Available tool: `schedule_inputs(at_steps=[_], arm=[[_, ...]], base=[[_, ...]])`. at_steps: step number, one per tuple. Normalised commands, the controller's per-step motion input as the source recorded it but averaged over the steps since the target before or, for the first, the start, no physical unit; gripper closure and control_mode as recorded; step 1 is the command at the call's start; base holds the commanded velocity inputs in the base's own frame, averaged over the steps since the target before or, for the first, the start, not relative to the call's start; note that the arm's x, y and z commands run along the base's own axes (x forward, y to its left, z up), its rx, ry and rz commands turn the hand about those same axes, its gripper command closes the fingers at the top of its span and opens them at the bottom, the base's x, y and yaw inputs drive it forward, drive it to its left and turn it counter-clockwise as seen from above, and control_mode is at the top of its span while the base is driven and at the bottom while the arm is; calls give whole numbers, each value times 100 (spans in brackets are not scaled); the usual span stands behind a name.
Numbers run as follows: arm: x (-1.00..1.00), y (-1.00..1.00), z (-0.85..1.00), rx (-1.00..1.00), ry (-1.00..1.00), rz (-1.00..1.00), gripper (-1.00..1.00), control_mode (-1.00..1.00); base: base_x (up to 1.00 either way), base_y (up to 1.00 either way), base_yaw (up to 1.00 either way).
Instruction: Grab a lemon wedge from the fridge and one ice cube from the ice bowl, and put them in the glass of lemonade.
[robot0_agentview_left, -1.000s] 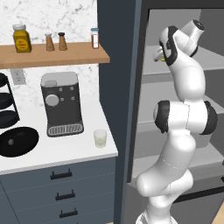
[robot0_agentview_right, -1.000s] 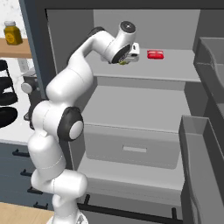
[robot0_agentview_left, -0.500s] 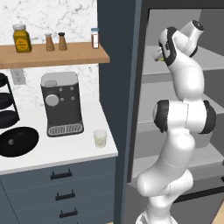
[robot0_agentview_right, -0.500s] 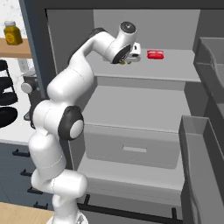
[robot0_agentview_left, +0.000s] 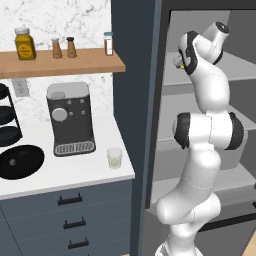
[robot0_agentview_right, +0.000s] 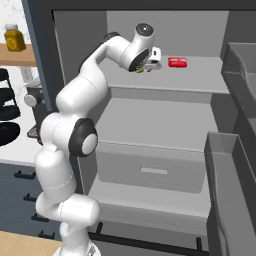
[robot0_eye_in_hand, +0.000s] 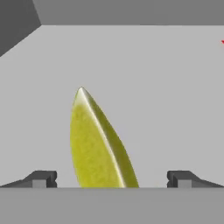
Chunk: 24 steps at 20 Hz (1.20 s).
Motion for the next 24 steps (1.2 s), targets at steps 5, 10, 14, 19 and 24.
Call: schedule_inputs(at_steps=[5,10,14,19,24], arm=[[7,18,-19,0,5,0,-100,-100],[1,16,-9,0,0,0,-100,-100],[0,11,0,0,0,0,-100,-100],[-27,8,9,0,-6,0,-100,-100],[-64,5,22,0,-12,1,-100,-100]], base=[[0,0,0],[0,0,0],[0,0,0],[0,0,0],[0,0,0]])
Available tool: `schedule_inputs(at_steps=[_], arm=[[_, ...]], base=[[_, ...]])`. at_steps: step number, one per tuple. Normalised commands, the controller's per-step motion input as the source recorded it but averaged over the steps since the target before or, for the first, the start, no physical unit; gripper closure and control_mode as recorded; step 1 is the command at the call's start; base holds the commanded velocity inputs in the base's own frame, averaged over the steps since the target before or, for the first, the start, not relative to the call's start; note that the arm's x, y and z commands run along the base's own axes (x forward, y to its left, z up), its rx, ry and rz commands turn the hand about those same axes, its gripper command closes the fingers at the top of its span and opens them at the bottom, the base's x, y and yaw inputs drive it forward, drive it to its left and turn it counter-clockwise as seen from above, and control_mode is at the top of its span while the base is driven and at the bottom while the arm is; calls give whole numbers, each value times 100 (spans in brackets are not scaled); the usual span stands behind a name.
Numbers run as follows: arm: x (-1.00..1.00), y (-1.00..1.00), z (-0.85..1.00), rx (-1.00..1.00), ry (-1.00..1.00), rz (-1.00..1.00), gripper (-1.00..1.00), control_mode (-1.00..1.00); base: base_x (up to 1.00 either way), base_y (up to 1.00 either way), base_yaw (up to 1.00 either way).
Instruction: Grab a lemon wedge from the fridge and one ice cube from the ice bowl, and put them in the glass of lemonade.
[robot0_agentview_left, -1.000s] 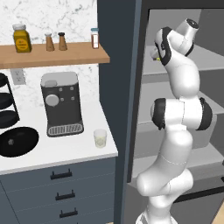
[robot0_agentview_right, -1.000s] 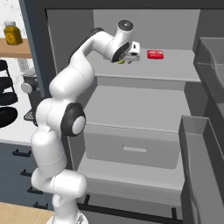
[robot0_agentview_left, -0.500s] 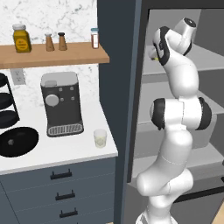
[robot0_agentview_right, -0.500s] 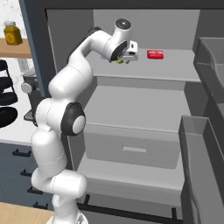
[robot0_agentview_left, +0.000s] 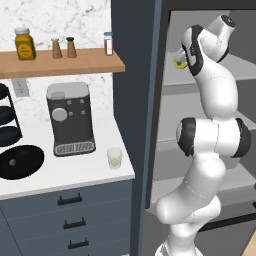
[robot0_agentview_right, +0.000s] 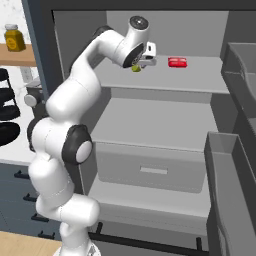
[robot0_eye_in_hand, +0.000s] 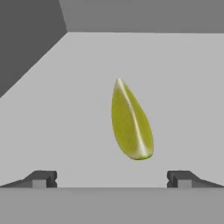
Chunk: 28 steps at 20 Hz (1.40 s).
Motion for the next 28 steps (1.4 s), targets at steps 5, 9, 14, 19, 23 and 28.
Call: schedule_inputs(at_steps=[5,9,14,19,23,28], arm=[[16,0,5,0,-7,0,-100,-100],[53,0,9,0,0,0,-100,-100],[15,0,13,0,0,0,-100,-100],[10,0,0,0,0,0,-100,-100],[16,-6,0,0,0,0,-100,-100],[7,-2,-8,0,2,0,-100,-100]], base=[[0,0,0],[0,0,0],[0,0,0],[0,0,0],[0,0,0],[0,0,0]])
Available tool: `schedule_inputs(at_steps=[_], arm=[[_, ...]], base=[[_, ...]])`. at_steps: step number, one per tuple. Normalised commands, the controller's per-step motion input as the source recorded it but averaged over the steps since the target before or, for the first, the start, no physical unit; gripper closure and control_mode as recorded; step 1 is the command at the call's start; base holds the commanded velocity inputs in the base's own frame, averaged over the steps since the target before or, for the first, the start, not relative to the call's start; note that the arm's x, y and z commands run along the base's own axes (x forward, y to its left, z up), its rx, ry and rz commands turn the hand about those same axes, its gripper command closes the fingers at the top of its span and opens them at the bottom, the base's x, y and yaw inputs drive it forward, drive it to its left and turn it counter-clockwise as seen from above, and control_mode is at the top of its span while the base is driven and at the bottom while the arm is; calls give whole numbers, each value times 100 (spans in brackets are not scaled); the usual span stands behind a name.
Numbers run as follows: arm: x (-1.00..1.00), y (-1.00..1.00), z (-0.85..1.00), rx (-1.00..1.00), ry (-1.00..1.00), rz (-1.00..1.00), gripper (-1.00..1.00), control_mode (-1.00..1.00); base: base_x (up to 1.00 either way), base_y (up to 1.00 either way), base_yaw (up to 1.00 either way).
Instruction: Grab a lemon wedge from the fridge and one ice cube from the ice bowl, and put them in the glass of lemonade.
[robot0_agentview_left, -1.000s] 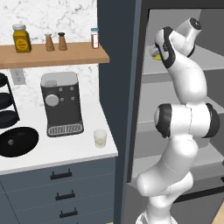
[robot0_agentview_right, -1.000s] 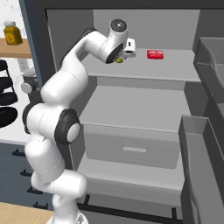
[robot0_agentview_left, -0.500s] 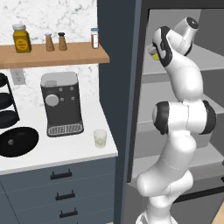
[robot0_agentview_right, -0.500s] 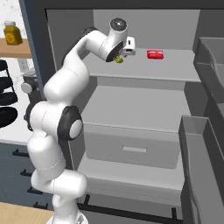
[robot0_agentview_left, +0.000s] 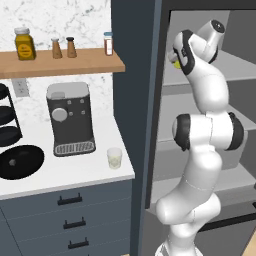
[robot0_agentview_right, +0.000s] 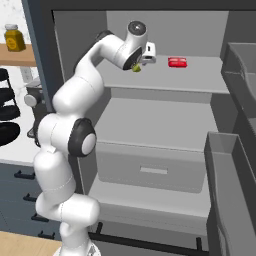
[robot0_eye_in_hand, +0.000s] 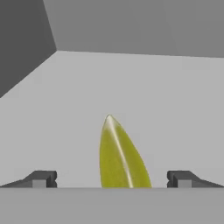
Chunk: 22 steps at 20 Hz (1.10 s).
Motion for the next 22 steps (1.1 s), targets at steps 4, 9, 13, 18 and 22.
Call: schedule_inputs(at_steps=[4,9,13,18,22], arm=[[9,-12,-5,0,5,0,-100,-100],[0,0,-17,0,4,1,-100,-100],[1,0,-25,0,4,2,-100,-100],[7,0,-3,0,0,3,-100,-100],[1,8,-13,0,0,6,-100,-100]], base=[[0,0,0],[0,0,0],[0,0,0],[0,0,0],[0,0,0]])
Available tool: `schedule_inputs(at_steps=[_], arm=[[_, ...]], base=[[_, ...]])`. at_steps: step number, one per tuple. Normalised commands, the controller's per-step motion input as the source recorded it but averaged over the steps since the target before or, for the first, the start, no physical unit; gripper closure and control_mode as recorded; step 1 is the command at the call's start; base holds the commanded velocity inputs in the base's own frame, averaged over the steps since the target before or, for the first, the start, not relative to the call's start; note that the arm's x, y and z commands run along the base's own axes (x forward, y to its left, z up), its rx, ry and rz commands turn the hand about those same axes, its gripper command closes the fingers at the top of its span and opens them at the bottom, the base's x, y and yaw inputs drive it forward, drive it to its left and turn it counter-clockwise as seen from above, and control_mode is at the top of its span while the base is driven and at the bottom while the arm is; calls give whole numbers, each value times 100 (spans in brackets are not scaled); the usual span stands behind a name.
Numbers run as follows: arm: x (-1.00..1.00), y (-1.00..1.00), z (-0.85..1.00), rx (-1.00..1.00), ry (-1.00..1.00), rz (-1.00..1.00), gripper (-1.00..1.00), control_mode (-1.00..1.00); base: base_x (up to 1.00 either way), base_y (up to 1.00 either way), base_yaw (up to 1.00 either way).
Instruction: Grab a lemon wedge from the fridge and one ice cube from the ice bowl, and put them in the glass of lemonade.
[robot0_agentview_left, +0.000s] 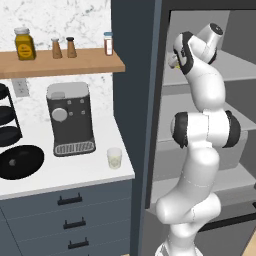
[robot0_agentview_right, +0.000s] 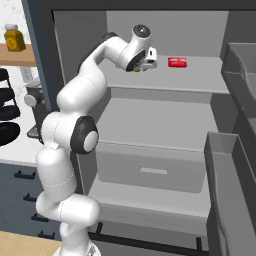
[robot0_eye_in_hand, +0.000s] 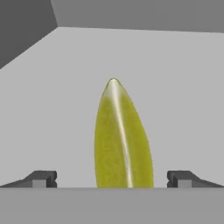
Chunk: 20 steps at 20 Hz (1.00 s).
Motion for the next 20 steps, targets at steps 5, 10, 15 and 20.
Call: schedule_inputs(at_steps=[5,10,15,20], arm=[[0,6,-20,0,0,6,-100,-100],[0,6,0,0,0,3,-100,-100],[0,16,0,0,0,2,100,-100],[0,11,0,0,0,0,100,-100]], base=[[0,0,0],[0,0,0],[0,0,0],[0,0,0]])
